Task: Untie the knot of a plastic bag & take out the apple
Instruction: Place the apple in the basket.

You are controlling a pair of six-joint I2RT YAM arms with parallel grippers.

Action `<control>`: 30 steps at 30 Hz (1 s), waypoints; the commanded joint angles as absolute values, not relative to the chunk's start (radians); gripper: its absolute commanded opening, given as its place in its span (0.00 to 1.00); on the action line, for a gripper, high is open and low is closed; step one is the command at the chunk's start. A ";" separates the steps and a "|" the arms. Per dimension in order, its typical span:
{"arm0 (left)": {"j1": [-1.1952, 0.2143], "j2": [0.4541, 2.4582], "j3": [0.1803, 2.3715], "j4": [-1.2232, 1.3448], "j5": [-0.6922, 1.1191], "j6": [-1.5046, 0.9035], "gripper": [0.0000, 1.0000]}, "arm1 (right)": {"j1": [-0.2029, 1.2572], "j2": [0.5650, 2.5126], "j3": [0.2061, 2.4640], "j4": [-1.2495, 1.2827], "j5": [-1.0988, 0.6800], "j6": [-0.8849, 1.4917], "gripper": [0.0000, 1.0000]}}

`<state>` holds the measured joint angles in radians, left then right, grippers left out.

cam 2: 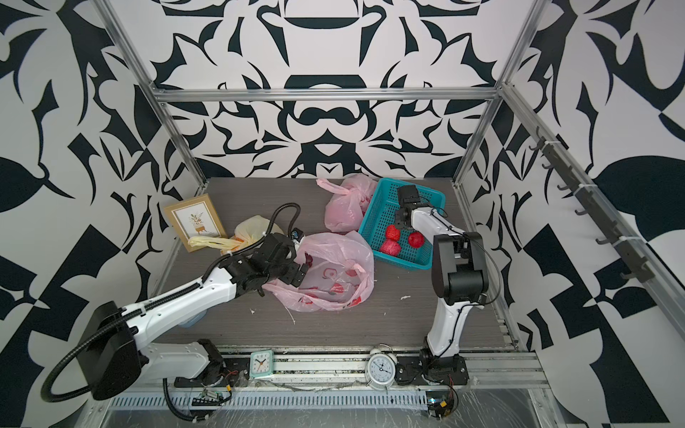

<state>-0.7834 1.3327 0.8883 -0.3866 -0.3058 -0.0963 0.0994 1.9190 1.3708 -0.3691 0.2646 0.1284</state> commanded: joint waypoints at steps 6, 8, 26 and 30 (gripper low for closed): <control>-0.773 1.460 0.953 -0.396 -0.321 -0.180 0.99 | 0.081 1.962 1.416 -0.352 0.203 0.142 0.48; -0.773 1.482 0.961 -0.402 -0.340 -0.188 1.00 | 0.076 1.971 1.419 -0.356 0.159 0.147 0.51; -0.776 1.389 0.922 -0.356 -0.338 -0.122 0.00 | 0.076 1.572 1.259 -0.270 -0.095 0.154 0.67; -0.823 1.354 0.901 -0.310 -0.375 -0.049 0.00 | 0.130 1.399 1.177 -0.281 -0.298 0.152 0.63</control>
